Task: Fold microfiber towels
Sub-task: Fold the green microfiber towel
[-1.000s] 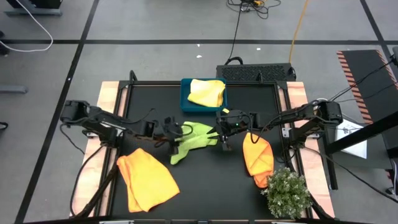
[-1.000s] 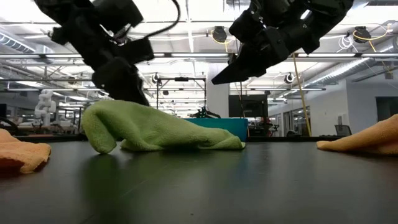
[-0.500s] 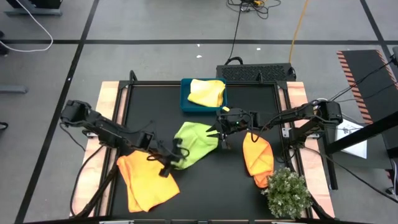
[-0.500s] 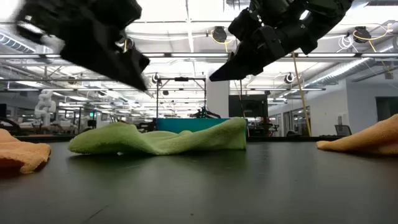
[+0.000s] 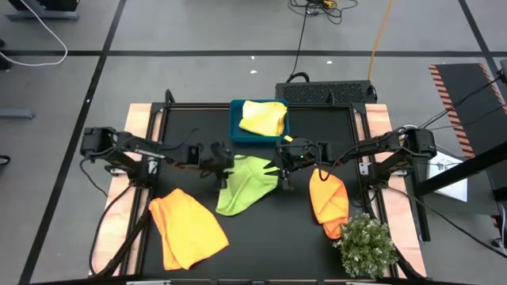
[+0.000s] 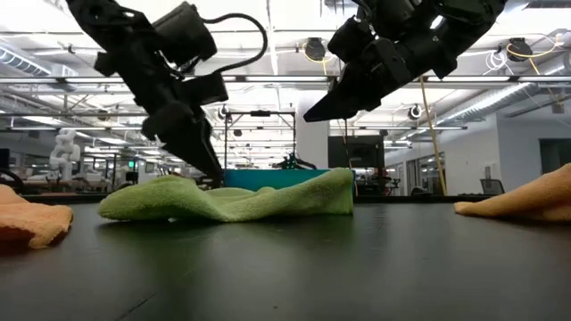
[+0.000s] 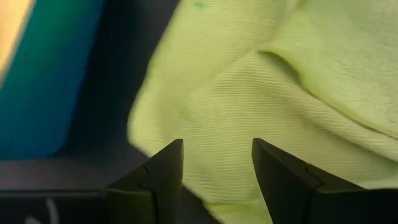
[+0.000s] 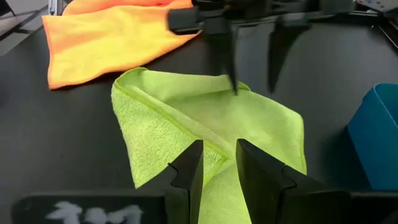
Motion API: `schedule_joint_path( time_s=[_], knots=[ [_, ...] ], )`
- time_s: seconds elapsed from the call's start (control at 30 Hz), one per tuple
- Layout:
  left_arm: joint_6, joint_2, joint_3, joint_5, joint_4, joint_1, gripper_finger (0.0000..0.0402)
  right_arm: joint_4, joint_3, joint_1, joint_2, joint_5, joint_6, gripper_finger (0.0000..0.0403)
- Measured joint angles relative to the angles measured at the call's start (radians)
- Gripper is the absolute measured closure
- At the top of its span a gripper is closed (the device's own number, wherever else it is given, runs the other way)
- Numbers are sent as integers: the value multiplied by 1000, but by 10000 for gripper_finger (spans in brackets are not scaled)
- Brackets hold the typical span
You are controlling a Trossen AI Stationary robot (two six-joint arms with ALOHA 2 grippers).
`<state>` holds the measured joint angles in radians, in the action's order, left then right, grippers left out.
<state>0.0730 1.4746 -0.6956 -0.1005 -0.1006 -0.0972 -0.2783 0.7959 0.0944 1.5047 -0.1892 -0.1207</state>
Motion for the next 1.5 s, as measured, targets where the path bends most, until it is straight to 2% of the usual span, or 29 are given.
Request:
schedule_joint_path(
  time_s=[0.17, 0.3, 0.43, 0.57, 0.67, 0.8, 0.87, 1.03, 1.33, 1.43, 1.5],
  knots=[
    [6, 4, 0, 95, 31, -109, 211, 2, 0, 0, 0, 0, -1, 314],
    [-5, 58, 0, 166, 41, -159, 211, 6, 0, 0, 0, 0, -2, 314],
    [-32, 132, -1, 226, 80, -169, 211, 3, -14, -3, 0, 0, -4, 314],
    [-51, 193, -2, 236, 139, -162, 215, -2, -32, 0, 0, -1, 23, 314],
    [-37, 206, -4, 214, 153, -148, 254, -7, -54, 2, 0, 0, 13, 314],
    [-33, 177, -1, 202, 142, -134, 361, -10, -61, 15, -1, 1, 49, 314],
    [-30, 150, 0, 202, 151, -124, 388, -10, -61, 24, -2, 2, 57, 314],
    [-21, 74, -1, 152, 153, -78, 396, -11, -61, 63, -2, 3, 113, 299],
    [115, -31, -2, -65, 135, 65, 398, -16, -61, 137, 41, 4, 116, 188],
    [155, -37, -2, -110, 133, 100, 398, -25, -62, 169, 69, -9, 100, 164],
    [187, -37, -2, -138, 134, 121, 398, -42, -62, 194, 91, -61, 88, 158]
  ],
)
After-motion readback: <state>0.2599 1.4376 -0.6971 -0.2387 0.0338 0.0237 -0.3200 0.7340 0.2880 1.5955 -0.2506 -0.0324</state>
